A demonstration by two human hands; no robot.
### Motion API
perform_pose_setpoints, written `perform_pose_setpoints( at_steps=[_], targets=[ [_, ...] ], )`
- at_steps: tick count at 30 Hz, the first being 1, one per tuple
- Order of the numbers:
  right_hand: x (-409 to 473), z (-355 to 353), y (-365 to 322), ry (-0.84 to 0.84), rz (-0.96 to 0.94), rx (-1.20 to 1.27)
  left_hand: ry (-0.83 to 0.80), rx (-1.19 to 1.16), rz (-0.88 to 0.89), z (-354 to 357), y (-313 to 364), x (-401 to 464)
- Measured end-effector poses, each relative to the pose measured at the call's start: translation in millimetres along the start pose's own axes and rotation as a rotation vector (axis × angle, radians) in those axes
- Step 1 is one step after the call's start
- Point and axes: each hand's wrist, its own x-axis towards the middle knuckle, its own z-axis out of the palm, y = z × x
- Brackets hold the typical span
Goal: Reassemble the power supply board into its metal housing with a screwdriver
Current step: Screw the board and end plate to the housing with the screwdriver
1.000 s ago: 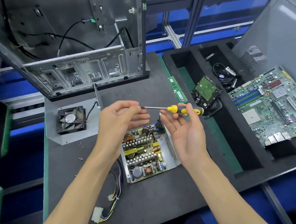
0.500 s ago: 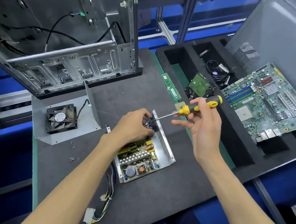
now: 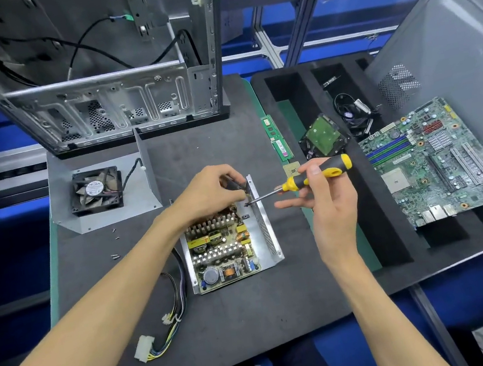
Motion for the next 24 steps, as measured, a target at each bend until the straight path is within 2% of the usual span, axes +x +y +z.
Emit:
perform_pose_setpoints(
  at_steps=[7, 13, 18, 24],
  targets=[
    [-1, 5, -7, -0.106, -0.083, -0.104, -0.032, 0.335, 0.036, -1, -6, 7],
    [-1, 6, -9, -0.116, -0.111, -0.145, 0.029, 0.255, 0.083, -2, -13, 8],
    [0, 7, -8, -0.129, -0.147, -0.181, -0.041, 0.288, 0.075, 1, -12, 11],
    [6, 7, 2, -0.224, -0.193, -0.315, -0.139, 0.308, 0.089, -1, -14, 13]
  ],
)
